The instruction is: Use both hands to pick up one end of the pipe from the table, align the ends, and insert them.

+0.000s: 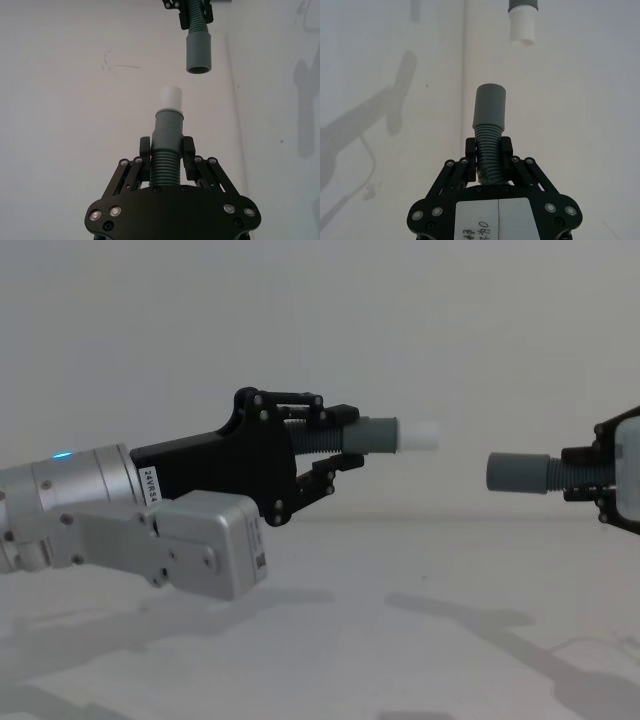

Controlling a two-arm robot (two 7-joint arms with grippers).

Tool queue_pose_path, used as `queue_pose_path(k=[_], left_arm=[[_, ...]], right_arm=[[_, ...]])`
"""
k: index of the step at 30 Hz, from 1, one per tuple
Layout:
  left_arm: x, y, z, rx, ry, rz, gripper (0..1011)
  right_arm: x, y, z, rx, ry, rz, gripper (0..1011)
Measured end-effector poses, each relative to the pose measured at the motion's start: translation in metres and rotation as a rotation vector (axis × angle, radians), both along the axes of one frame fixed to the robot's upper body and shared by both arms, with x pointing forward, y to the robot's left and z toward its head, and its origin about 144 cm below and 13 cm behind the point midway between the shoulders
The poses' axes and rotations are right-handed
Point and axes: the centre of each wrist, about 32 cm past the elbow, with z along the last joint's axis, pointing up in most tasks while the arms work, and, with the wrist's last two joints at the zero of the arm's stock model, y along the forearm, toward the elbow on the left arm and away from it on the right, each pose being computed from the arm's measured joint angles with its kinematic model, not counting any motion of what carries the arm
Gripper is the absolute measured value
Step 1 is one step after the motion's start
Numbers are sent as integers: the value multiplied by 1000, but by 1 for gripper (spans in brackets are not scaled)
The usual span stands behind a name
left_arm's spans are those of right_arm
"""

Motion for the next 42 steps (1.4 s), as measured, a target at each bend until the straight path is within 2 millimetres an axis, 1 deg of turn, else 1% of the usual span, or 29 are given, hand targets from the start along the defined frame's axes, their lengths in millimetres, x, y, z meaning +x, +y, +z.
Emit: queue_pose_path(k=[14,25,35,42], left_arm=[[0,0,0,0,0,0,368],[0,0,0,0,0,0,368],[0,0,0,0,0,0,368],[0,0,0,0,0,0,368]], right_arm=[[1,4,7,-3,-34,21,279],[2,11,20,-8,-54,42,278],[4,15,28,-15,-52,61,279],[5,18,31,-21,-43,64,278]])
